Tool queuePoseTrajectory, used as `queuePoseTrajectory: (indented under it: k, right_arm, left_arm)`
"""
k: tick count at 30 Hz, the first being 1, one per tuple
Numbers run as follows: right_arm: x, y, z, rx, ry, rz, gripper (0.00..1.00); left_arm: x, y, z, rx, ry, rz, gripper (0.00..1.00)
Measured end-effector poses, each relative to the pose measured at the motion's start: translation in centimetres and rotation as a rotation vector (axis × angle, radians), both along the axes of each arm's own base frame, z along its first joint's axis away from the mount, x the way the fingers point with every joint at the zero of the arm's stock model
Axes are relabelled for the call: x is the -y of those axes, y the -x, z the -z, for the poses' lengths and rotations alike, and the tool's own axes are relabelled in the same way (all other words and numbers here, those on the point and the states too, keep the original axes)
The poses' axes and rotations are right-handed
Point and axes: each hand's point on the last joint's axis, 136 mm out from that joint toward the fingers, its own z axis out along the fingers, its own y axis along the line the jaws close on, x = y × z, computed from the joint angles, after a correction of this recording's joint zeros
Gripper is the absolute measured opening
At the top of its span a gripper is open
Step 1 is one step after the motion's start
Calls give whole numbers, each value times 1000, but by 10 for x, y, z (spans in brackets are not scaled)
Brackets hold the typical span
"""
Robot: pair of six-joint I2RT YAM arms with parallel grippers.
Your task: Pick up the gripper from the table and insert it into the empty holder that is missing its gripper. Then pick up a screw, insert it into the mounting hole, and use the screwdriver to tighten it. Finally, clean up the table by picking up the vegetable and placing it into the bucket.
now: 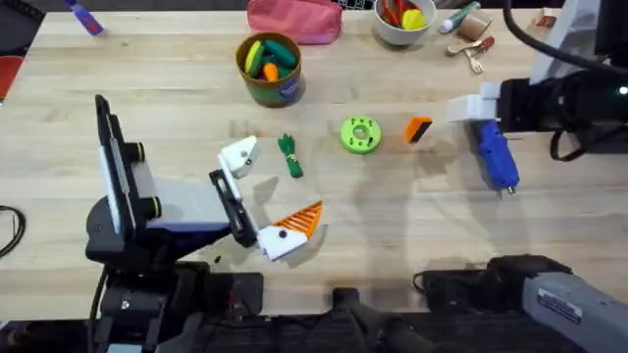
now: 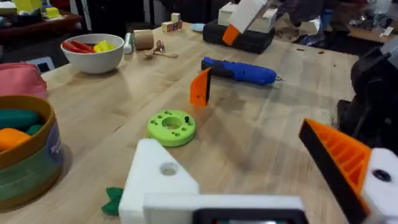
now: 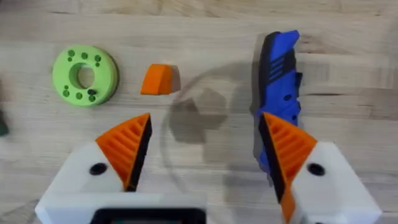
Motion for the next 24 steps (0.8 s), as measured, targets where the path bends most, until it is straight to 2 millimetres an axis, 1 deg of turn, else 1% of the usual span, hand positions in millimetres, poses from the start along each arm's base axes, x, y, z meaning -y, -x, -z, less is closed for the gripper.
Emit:
queuePoseTrajectory:
  k: [24]
  right_arm:
    - [0, -1, 0, 3, -7, 12, 994]
  left_arm:
    - [0, 0, 0, 0, 0, 2, 985]
